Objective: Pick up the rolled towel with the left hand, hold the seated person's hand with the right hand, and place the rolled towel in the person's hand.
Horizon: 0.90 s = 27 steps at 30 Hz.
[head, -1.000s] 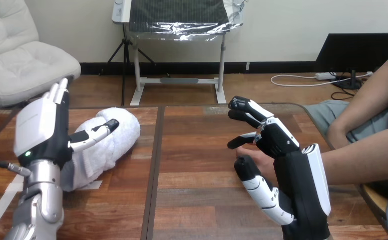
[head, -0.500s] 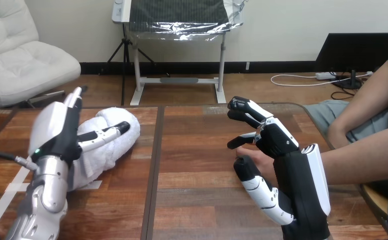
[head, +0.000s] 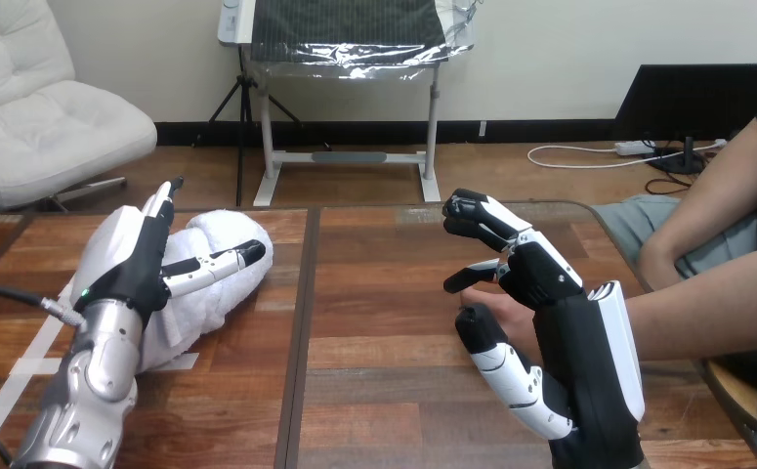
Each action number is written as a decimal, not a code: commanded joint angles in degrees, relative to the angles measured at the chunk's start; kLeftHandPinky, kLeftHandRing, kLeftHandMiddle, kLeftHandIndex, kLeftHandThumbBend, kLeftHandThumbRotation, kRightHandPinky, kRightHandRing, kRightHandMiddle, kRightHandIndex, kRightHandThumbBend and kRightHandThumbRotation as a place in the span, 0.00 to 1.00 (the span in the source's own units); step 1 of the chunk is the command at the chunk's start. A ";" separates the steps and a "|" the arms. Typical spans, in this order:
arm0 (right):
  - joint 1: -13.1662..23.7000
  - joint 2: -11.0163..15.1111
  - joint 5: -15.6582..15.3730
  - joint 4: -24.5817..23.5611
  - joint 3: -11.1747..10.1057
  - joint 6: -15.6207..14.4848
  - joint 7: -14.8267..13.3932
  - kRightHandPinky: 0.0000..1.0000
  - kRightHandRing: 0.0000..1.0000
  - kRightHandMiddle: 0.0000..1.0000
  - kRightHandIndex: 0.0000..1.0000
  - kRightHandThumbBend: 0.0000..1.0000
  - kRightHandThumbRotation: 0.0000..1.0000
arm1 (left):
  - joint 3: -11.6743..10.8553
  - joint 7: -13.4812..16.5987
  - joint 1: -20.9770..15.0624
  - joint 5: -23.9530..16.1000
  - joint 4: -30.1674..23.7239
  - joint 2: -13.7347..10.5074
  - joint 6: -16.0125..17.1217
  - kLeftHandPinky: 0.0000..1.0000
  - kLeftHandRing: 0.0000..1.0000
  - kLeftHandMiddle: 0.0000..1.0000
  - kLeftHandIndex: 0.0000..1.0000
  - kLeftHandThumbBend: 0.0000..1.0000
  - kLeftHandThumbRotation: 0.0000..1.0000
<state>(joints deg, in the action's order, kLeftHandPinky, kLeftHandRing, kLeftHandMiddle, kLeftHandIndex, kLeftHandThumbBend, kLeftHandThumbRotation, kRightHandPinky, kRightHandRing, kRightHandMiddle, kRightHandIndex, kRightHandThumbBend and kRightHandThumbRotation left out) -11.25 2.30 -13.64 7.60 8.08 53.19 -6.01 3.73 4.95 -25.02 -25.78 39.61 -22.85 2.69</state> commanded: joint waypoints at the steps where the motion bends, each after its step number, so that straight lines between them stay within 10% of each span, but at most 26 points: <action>1: 2.77 -0.57 0.16 -0.43 -0.57 0.05 -0.19 0.51 0.78 0.85 0.77 0.61 0.73 | 0.68 -0.31 -6.24 0.91 2.17 0.28 0.21 0.82 0.96 0.99 1.00 0.93 0.63; 27: 2.58 -0.50 0.03 -0.84 -0.68 -0.33 -0.19 0.50 0.77 0.85 0.77 0.62 0.73 | 9.38 6.07 -11.69 -7.87 12.59 0.31 -4.20 0.95 0.98 1.00 1.00 0.99 0.67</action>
<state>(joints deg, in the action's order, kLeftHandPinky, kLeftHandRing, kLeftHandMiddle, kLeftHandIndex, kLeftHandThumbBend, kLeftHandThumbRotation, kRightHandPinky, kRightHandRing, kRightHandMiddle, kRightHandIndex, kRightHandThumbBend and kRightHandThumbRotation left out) -11.26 2.31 -13.77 7.60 8.07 53.11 -6.01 10.83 8.81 -31.70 -31.74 49.79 -22.25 -1.59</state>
